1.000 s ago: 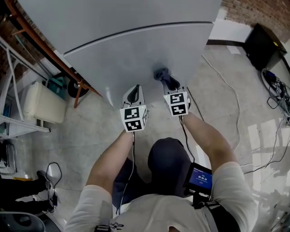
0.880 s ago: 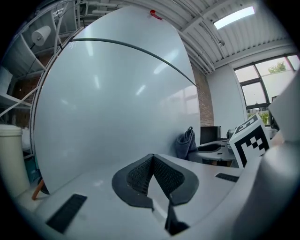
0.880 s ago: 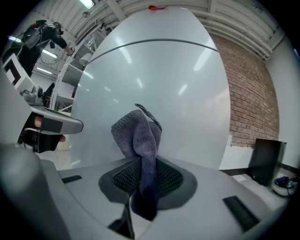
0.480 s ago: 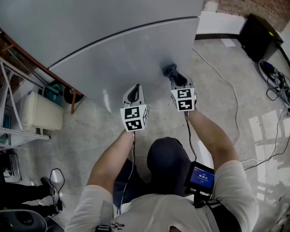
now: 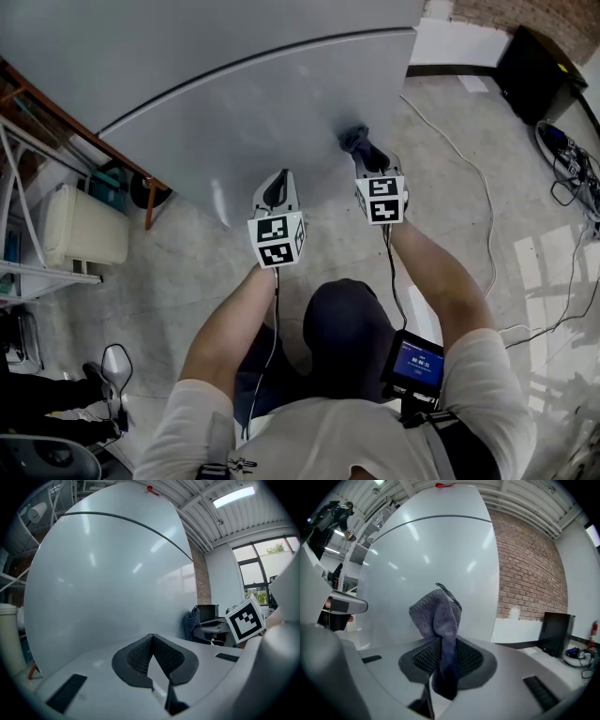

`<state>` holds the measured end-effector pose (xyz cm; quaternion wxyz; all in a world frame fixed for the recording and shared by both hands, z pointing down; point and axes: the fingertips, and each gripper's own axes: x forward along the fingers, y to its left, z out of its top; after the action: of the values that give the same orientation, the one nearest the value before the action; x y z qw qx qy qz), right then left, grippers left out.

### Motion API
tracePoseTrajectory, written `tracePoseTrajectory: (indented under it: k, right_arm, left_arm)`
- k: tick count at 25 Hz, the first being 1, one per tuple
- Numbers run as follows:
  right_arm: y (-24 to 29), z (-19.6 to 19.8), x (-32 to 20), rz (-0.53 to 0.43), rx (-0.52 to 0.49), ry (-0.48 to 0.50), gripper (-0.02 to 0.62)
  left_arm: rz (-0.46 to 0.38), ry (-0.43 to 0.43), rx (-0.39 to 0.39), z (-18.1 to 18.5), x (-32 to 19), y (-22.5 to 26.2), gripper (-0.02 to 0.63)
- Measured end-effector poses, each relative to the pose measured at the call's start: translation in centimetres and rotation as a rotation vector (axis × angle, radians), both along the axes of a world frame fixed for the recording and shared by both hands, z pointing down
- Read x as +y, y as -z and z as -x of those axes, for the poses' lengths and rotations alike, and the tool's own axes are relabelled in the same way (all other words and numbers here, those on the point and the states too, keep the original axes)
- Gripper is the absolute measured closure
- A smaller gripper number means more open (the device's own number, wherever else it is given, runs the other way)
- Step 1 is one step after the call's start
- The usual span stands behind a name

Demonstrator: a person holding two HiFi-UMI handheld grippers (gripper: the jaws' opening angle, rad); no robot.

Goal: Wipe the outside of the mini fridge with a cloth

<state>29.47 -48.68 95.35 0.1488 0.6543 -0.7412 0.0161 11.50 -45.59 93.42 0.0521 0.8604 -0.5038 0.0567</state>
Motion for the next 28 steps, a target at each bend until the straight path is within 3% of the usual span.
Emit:
tracePoseTrajectory:
  k: [10, 15, 19, 24, 28]
  right_arm:
    - [0.6, 2.8, 1.8, 0.007, -0.008, 0.025, 0.509]
    - [3.9, 4.8, 1.0, -0.025, -0.014, 0.057, 0.509]
    - [6.4, 5.9, 1.2, 0.0, -0.017, 0.067, 0.509]
    - [12.8, 5.6, 2.4, 0.048, -0.027, 0.054, 0.509]
    - [20.4, 5.2, 3.6, 0.068, -0.019, 0.053, 0.509]
  left_arm:
    - [-0.01, 0.024, 0.013, 2.8, 1.2, 0.8, 0.603]
    - [-0.034, 0.038, 0.008, 4.9, 0.4, 3.2, 0.601]
    - [-0.01, 0.036, -0.012, 6.1, 0.7, 5.0, 0.601]
    - [0.054, 0.031, -0.02, 6.3, 1.5, 10.3, 0.601]
    - [0.059, 0.006, -0.024, 5.3, 2.4, 18.0, 0.603]
